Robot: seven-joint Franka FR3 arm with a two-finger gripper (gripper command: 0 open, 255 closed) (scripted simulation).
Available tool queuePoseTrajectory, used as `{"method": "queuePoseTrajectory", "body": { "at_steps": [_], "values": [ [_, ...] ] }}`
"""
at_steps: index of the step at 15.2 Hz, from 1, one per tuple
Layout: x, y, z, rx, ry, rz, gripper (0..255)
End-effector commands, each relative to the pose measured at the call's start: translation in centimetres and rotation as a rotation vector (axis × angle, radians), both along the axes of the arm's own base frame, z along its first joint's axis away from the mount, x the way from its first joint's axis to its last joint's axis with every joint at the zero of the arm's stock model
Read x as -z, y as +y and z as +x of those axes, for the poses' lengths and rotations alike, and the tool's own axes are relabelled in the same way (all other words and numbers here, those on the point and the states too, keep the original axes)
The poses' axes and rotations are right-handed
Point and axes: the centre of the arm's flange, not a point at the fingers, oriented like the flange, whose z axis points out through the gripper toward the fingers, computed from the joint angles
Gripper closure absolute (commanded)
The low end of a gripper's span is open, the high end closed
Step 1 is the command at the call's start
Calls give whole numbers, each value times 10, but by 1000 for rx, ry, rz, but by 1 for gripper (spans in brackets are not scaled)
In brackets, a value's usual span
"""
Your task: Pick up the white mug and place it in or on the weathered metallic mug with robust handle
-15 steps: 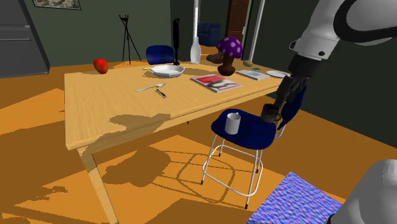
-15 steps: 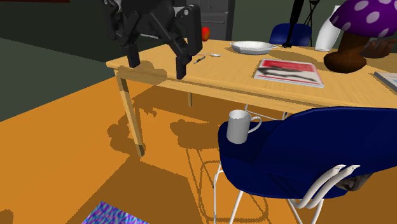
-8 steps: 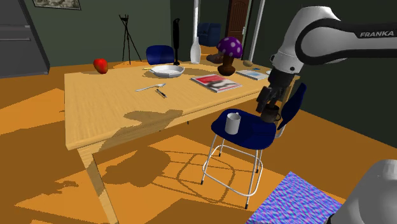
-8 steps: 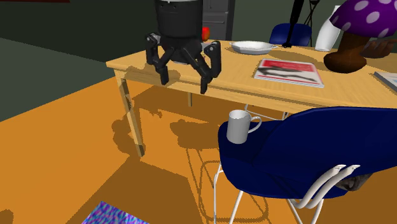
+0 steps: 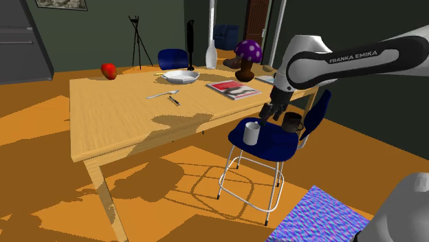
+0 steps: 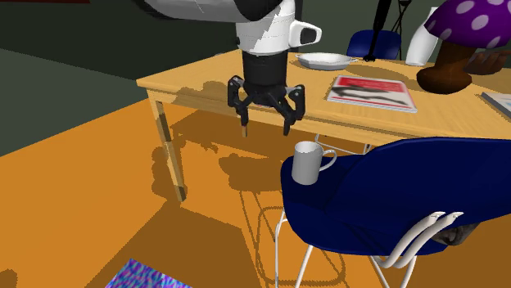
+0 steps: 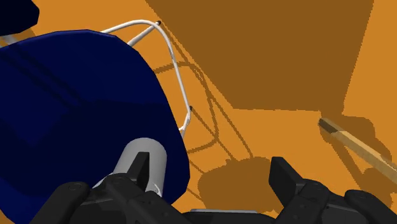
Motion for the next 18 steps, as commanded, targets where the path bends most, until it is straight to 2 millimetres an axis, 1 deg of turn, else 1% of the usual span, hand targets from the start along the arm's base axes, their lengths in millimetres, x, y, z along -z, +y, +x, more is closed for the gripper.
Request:
{"method": "queuePoseTrajectory", "body": {
  "at_steps": [1, 11, 12, 18],
  "values": [
    [14, -7, 22, 4, -7, -10, 0],
    [90, -38, 119, 22, -33, -58, 0],
    [96, -41, 126, 24, -35, -61, 0],
    [127, -42, 132, 24, -35, -61, 0]
  ]
}}
